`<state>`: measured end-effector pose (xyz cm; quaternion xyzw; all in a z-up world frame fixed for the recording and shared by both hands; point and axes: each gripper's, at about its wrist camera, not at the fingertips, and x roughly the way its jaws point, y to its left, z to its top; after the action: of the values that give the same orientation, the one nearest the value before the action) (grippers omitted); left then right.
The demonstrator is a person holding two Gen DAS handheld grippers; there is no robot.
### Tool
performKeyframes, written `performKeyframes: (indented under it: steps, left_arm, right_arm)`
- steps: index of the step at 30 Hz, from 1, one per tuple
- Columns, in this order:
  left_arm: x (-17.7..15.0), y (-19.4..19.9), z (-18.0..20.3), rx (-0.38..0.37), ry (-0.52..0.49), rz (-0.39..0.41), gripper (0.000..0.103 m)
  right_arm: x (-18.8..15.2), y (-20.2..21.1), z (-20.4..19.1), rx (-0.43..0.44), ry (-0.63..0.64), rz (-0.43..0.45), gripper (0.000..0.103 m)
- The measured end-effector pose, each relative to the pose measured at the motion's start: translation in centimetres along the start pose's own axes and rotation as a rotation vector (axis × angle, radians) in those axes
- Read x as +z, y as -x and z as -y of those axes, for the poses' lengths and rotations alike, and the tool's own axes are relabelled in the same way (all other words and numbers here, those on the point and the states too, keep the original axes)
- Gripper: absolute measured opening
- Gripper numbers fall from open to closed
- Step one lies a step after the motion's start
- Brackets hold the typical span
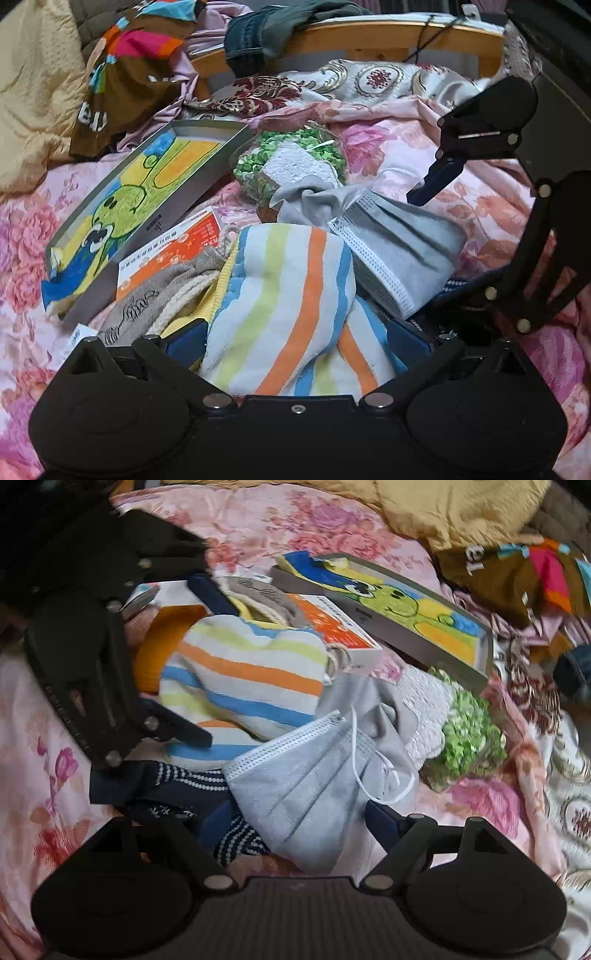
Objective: Organize soft objects
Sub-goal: 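Grasp the striped cloth with the left tool while the right tool grasps the grey face mask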
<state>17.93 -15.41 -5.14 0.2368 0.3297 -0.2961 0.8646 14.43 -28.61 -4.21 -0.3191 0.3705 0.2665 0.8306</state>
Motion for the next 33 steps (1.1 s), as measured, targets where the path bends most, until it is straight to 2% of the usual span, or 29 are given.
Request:
performKeyframes:
  steps: [4,7,10,15,17,20,24,27,33]
  left_arm:
    - [0.1,-0.9,0.0,0.017,-0.03,-0.061,0.095]
    - [0.2,-1.0,-0.4,0.014,-0.013,-0.071,0.095]
    - [0.3,-1.0,-0.4,0.03,-0.007,-0.079,0.09]
    - [0.5,-1.0,-0.4,0.051,0.022,-0.101,0.061]
    - [0.5,-0.7,-0.6,0.056,0.042,-0.102,0.052]
    - [0.5,-0.4,-0.9,0.049,0.055,-0.098,0.045]
    - [0.4,0.1,-0.7,0.049,0.032,-0.086,0.029]
    - [0.3,0.8,-0.5,0.047,0.034,-0.074,0.022]
    - [0.5,3.1,-0.8,0.01,0.101,-0.01,0.02]
  right_arm:
    - [0.3,-0.6,0.6,0.003,-0.049,-0.009,0.076]
    - [0.2,-0.9,1.5,0.05,-0.134,-0.013,0.073]
    - [0.1,-1.0,1.9,0.057,-0.16,-0.009,0.067]
    - [0.0,-0.8,2.7,0.095,-0.217,-0.004,0.051]
    - [-0.1,-0.7,2.9,0.097,-0.225,-0.001,0.044]
    - [-0.2,-0.7,3.1,0.089,-0.243,0.003,0.032]
    - [-0.4,-0.6,2.8,0.08,-0.258,0.009,0.021]
    - [-0.2,-0.3,2.6,0.074,-0.26,0.013,0.018]
    - [0.4,1.0,3.1,0.082,-0.339,0.057,0.014]
